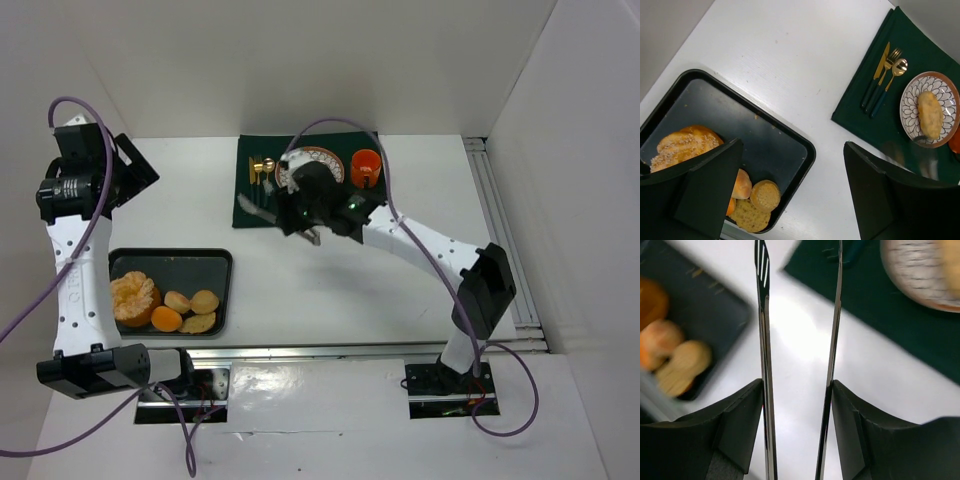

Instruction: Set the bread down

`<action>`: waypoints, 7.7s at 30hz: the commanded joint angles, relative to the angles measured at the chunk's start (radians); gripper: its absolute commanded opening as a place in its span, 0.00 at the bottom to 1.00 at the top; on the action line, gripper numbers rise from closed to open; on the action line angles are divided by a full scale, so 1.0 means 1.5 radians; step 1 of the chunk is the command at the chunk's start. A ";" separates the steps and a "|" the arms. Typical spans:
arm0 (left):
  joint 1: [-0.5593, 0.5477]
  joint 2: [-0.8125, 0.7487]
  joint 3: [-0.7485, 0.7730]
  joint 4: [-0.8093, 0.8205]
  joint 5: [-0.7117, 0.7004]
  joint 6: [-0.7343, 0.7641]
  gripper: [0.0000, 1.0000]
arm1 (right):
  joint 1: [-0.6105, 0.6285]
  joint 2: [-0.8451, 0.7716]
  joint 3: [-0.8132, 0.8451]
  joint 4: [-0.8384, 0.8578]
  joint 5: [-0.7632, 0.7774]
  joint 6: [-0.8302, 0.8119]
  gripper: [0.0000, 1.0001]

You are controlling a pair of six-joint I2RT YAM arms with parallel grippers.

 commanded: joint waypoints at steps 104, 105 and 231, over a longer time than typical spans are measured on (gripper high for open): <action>-0.009 -0.040 -0.032 0.017 0.019 0.018 0.95 | -0.131 0.179 0.142 0.099 -0.031 0.005 0.47; -0.009 -0.040 -0.032 0.017 0.019 0.018 0.95 | -0.131 0.170 0.135 0.099 -0.031 0.005 0.47; -0.009 -0.039 -0.017 0.011 0.033 0.018 0.94 | -0.186 0.009 -0.011 0.141 0.031 0.050 0.20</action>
